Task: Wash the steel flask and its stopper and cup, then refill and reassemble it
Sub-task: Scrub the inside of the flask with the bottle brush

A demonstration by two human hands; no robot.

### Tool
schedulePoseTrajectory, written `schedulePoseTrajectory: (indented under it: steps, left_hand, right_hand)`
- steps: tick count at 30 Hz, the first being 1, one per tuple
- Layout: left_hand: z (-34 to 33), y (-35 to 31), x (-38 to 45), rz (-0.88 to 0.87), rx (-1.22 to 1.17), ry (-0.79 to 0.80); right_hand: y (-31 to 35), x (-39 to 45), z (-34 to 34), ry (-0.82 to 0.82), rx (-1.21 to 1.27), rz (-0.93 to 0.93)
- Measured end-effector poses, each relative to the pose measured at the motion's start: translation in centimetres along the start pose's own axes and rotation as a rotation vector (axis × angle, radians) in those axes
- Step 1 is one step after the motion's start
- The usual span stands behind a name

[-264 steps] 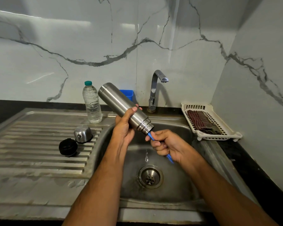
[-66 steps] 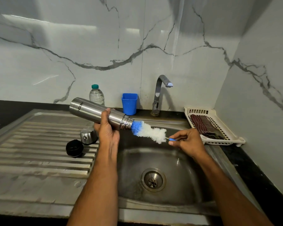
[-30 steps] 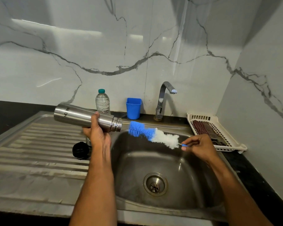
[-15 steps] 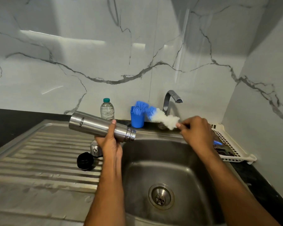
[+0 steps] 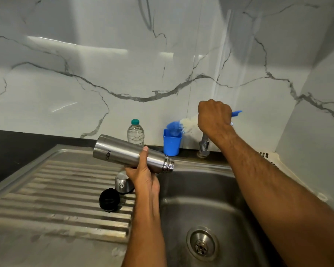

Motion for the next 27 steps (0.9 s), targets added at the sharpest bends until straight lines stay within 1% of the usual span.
schedulePoseTrajectory:
  steps: [6,10,15,17,23,27]
  left_hand:
    - [-0.2,0.2,0.2,-0.006,-0.015,0.002]
    - [-0.4,0.5,0.1,-0.008,0.018,0.007]
    - [-0.6,0.7,0.2,-0.018,0.031,0.024]
    - [-0.6,0.7,0.2,-0.027,0.035,0.033]
    - [-0.5,0.9,0.4,-0.047,0.008,0.036]
    - [-0.4,1.0,0.4,-0.045,-0.006,0.033]
  right_hand:
    - [1.9,2.8,-1.1,0.022,-0.026,0.131]
    - [3.2,3.6,-1.7,0.064,-0.048,0.159]
    - [3.0,4.1,-1.9,0.108,-0.032,0.200]
    - [2.7,4.2,-1.9,0.102,0.000,0.181]
    - [0.8,3.1,0.1,0.012,0.068,0.057]
    - [-0.7,0.5,0.9,-0.037,0.245,-0.076]
Point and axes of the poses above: each hand's wrist, its own x-axis towards the middle knuckle, its own z-axis out of the back of the hand, y = z × x, the point moved 1 cm from there along x, towards the middle knuckle, and after that the axes turned 9 degrees about -x, right-handed, at the moved point
